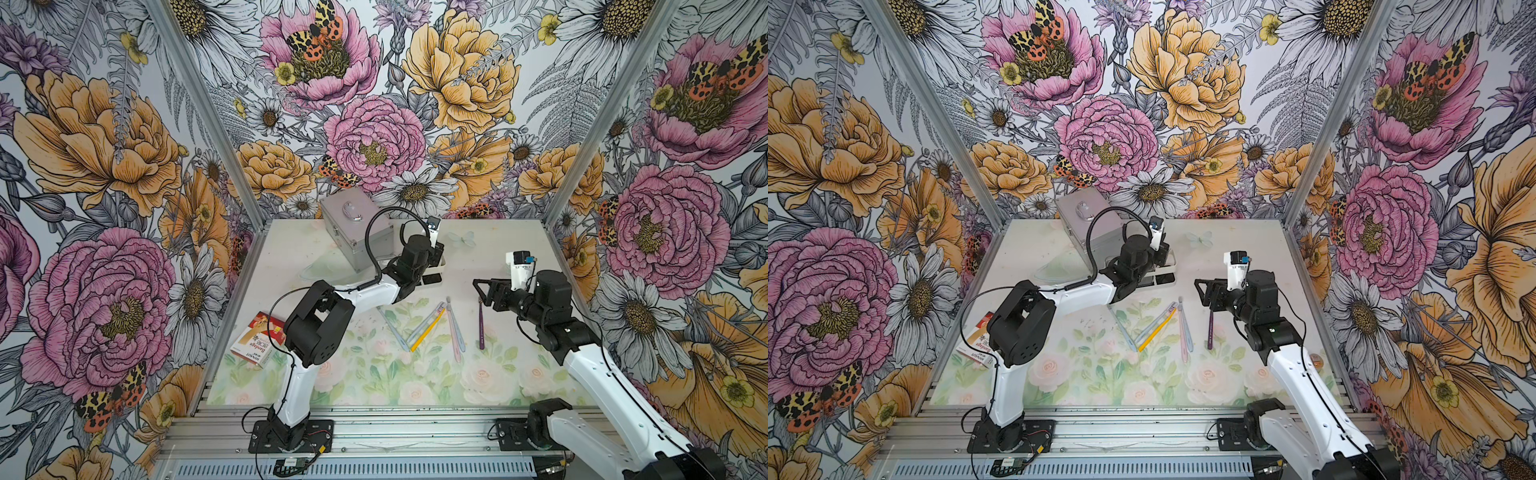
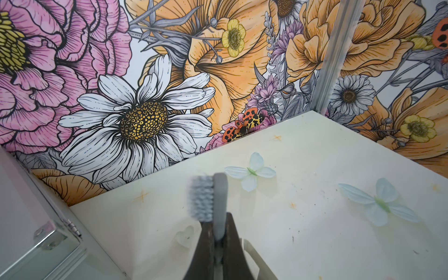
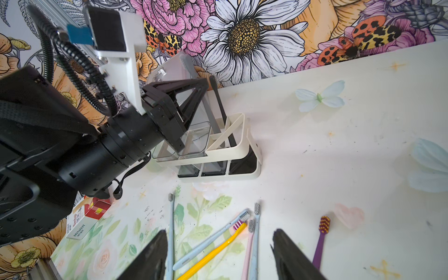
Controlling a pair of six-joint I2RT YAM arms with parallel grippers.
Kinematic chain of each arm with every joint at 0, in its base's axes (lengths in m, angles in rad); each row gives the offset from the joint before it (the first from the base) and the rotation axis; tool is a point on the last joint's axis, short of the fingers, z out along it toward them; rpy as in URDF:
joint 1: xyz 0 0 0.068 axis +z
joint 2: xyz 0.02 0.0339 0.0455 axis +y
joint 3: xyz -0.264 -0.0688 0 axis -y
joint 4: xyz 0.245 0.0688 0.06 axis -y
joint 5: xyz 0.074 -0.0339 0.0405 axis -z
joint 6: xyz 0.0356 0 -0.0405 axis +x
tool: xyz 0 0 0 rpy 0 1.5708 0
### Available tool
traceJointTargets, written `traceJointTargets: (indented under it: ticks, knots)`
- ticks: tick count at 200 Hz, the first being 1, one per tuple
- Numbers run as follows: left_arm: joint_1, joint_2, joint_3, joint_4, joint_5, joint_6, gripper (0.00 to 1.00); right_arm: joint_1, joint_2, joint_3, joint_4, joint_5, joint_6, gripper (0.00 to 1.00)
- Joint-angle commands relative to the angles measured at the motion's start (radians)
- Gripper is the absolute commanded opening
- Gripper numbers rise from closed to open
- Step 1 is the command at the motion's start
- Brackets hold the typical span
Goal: Place the toothbrush into the toothbrush holder
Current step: Place the toothbrush in the toothbrush holder.
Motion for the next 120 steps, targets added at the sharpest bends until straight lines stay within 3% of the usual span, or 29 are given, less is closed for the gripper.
traceJointTargets:
  ticks: [1, 10, 37, 70, 120]
  knots:
    - [0.007, -0.016, -0.012, 0.055, -0.051, -0.021, 0.0, -0.009, -0.013, -0.011, 0.004, -0.021, -0.009, 0.7]
    - [0.006, -0.017, -0.017, 0.062, -0.055, -0.024, 0.0, -0.01, -0.016, -0.012, 0.004, -0.022, -0.01, 0.7]
    - [0.004, -0.019, -0.025, 0.08, -0.063, -0.031, 0.27, -0.015, -0.023, -0.017, 0.004, -0.021, -0.009, 0.7]
    - [0.002, -0.029, -0.033, 0.087, -0.074, -0.024, 0.48, -0.019, -0.021, -0.02, 0.005, -0.023, -0.009, 0.7]
    - [-0.004, -0.069, -0.059, 0.111, -0.09, -0.026, 0.55, -0.024, -0.017, -0.021, 0.004, -0.025, -0.011, 0.69]
